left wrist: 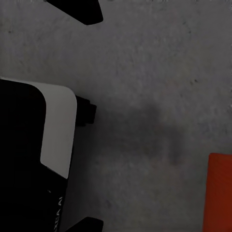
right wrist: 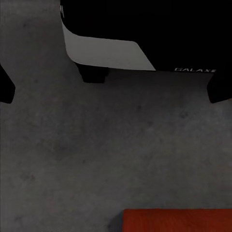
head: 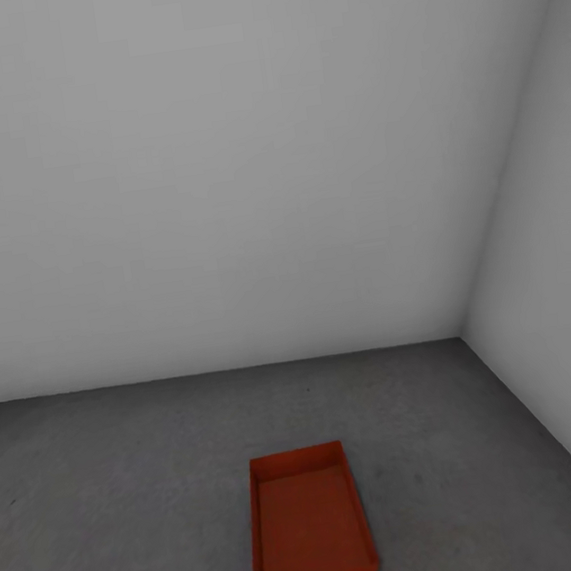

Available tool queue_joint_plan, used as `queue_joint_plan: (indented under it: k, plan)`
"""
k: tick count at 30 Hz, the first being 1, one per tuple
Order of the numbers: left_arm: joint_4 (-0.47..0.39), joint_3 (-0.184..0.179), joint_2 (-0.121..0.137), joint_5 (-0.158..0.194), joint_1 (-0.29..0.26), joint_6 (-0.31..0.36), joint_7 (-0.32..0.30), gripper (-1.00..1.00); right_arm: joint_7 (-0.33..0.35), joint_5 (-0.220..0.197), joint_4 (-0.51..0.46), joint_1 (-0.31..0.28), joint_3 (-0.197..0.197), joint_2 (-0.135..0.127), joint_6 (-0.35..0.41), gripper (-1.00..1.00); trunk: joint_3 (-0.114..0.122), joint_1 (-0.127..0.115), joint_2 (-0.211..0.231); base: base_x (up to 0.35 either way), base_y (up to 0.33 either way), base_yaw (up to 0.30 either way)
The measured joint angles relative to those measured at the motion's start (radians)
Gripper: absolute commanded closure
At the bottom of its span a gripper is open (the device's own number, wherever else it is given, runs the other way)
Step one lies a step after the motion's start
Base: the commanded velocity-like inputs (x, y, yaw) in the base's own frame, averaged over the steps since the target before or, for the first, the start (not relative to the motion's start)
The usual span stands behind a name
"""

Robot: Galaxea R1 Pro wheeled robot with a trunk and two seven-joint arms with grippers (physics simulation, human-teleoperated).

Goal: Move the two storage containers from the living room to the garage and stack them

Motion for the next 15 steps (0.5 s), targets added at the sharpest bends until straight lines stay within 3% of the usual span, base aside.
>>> queue_joint_plan:
  k: [3,6,9,15]
  plan:
    - [0.0,-0.001,0.008,0.0,0.0,0.003,-0.014,-1.0,0.082,-0.002,0.001,0.003,-0.002,-0.008,0.003,-1.0,0.005,0.0,0.0,0.0,0.0,-0.123]
    - [0.001,-0.001,0.018,0.001,0.0,0.008,-0.075,-1.0,0.149,-0.004,0.001,0.004,-0.003,-0.014,0.009,-1.0,0.009,0.0,0.0,0.0,0.0,-0.133]
    - [0.001,-0.001,0.032,0.001,0.0,0.015,-0.122,-1.0,0.175,-0.002,0.001,0.005,-0.003,-0.025,0.012,-1.0,0.013,0.0,0.0,0.0,0.0,-0.147]
    - [0.001,-0.001,0.041,0.001,0.0,0.017,-0.142,-1.0,0.203,-0.002,0.001,0.005,-0.001,-0.034,0.013,-1.0,0.022,0.0,0.0,0.0,0.0,-0.156]
